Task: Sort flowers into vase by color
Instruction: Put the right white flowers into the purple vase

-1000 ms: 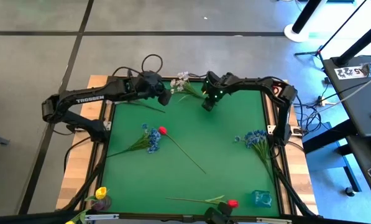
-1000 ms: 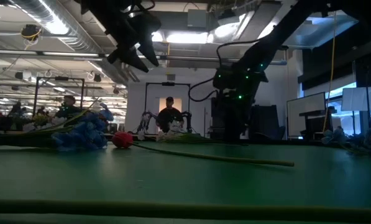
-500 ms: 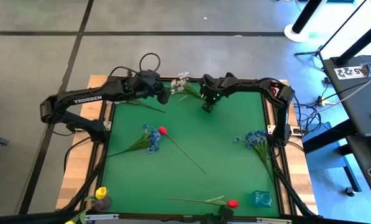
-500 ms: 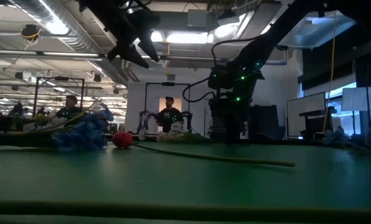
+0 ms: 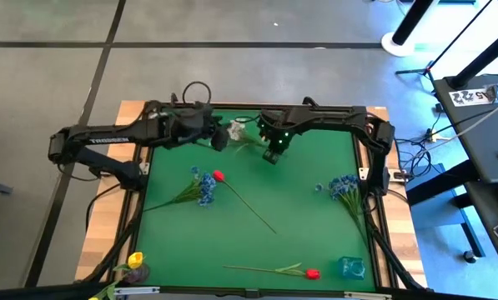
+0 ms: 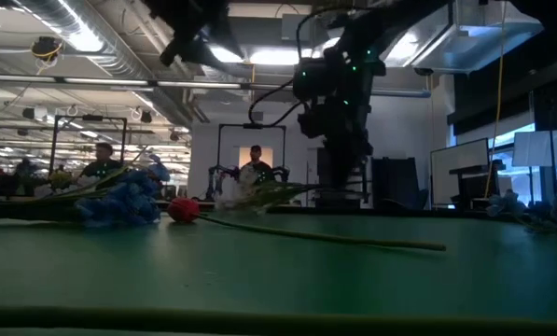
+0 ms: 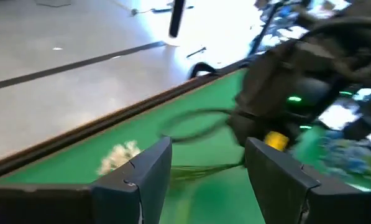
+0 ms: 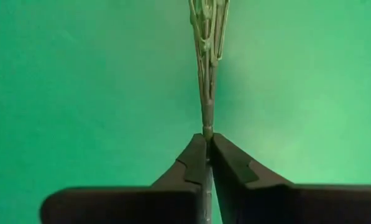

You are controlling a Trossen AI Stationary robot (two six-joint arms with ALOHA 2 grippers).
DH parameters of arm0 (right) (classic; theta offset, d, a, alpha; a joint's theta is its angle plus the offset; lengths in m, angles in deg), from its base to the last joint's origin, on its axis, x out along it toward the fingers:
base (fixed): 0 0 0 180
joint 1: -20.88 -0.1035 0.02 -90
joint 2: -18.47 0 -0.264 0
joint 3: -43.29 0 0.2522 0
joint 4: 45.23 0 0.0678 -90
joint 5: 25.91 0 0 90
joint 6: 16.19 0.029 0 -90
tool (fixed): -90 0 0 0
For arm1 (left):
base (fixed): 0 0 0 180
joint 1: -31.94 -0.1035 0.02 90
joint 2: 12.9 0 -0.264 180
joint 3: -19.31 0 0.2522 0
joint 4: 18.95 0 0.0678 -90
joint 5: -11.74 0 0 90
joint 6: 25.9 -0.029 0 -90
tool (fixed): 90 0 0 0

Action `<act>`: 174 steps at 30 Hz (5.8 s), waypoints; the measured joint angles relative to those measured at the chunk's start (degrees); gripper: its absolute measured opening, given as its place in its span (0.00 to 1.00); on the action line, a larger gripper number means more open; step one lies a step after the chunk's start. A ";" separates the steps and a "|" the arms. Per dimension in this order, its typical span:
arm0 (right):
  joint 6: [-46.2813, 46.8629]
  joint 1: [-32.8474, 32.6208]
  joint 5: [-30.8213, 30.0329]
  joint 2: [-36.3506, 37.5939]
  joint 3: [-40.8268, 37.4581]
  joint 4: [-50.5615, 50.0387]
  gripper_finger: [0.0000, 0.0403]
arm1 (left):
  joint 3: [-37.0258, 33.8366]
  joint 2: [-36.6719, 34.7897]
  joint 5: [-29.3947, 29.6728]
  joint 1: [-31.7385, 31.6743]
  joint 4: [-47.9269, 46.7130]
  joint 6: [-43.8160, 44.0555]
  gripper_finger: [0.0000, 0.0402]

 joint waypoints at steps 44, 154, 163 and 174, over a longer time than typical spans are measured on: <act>17.76 -11.67 -21.80 -0.64 11.23 22.19 0.04 | 0.00 -19.12 19.76 42.53 -13.20 18.23 0.50; 20.08 -43.59 -48.24 3.68 27.92 37.70 0.51 | -27.47 -38.18 -29.59 77.62 22.58 -11.62 0.02; 21.50 -43.56 -52.44 3.68 27.92 37.85 0.51 | -33.17 -37.79 -29.73 81.38 31.06 -16.47 0.02; 27.63 -43.54 -53.68 3.68 27.92 37.90 0.51 | -33.64 -37.56 -30.35 81.33 29.58 -22.32 0.02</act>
